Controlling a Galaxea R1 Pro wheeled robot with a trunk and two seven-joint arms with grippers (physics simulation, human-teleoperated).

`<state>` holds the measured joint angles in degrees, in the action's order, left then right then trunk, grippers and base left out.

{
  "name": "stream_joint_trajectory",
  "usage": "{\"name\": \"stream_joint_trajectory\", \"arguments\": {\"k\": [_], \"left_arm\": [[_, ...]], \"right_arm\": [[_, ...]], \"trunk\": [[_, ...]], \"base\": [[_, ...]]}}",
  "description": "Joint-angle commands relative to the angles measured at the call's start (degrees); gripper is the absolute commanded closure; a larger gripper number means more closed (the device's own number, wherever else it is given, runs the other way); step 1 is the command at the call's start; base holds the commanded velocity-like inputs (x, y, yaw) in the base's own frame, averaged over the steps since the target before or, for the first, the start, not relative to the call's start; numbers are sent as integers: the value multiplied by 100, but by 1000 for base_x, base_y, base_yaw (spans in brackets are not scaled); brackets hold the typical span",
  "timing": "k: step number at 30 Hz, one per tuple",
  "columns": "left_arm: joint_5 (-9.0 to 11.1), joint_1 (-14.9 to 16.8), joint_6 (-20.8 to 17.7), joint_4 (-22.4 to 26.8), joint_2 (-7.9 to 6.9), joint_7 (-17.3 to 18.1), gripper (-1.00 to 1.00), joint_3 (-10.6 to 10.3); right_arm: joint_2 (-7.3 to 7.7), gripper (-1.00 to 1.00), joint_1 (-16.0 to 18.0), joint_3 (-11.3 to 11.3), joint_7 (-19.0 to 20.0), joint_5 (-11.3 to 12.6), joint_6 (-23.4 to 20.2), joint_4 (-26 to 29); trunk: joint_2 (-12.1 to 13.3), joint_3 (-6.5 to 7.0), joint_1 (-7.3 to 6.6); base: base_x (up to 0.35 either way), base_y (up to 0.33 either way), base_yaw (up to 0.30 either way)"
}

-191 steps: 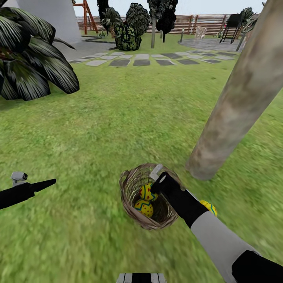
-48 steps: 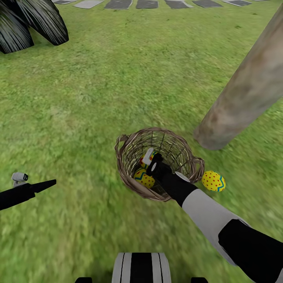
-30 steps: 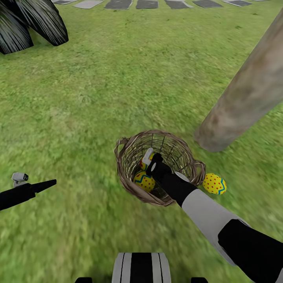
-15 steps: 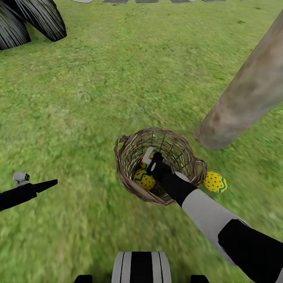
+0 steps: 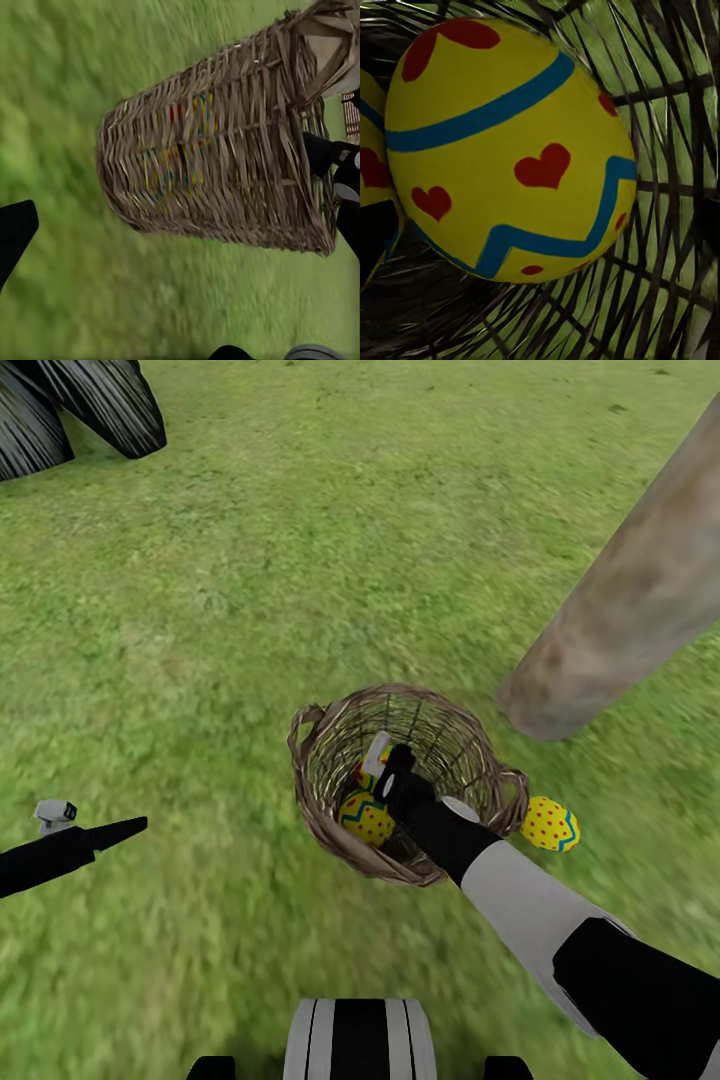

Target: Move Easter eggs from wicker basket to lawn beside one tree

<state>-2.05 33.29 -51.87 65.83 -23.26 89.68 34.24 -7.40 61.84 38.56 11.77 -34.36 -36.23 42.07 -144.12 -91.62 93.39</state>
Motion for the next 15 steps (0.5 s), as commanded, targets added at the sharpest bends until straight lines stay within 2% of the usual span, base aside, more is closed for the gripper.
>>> {"name": "stream_joint_trajectory", "arguments": {"k": [1,9,15], "left_arm": [[-23,4,-60,1,1,32,-100,4],[-20,3,-60,6,23,32,-100,4],[-15,3,-60,9,31,32,-100,4]], "right_arm": [[1,-100,3,11,45,-62,-29,6],[1,-100,3,11,45,-64,-29,21],[-7,-100,3,16,45,-64,-26,29]], "trunk": [[-1,-3,1],[-1,-3,1],[-1,-3,1]], "base": [[248,-56,0],[108,-14,0],[22,0,0]]}}
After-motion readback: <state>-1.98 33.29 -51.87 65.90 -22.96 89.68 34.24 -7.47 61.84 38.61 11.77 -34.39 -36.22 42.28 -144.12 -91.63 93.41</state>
